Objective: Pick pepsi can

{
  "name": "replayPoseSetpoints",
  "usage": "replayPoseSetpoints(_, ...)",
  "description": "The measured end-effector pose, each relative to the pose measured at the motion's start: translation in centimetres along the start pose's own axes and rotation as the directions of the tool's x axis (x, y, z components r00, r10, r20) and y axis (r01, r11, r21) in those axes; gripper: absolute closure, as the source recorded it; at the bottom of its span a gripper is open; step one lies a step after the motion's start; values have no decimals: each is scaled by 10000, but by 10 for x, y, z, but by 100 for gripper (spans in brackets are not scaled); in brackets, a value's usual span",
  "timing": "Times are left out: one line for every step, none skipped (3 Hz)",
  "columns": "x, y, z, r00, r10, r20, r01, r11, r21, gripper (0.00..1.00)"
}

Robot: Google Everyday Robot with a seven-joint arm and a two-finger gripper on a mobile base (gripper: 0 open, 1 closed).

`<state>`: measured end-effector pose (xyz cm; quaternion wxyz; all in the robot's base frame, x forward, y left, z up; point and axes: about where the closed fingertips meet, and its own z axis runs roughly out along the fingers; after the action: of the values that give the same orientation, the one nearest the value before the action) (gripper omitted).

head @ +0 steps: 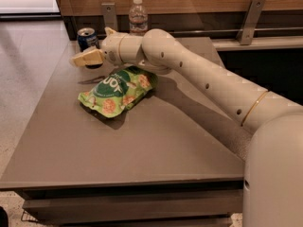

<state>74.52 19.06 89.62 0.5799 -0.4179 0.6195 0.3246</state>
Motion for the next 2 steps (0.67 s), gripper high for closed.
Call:
replayPoseSetpoints(3,2,14,10000,56,80,-55,9999,-159,0)
replayPoseSetpoints(9,4,25,9999,121,40,-120,9994,-312,16)
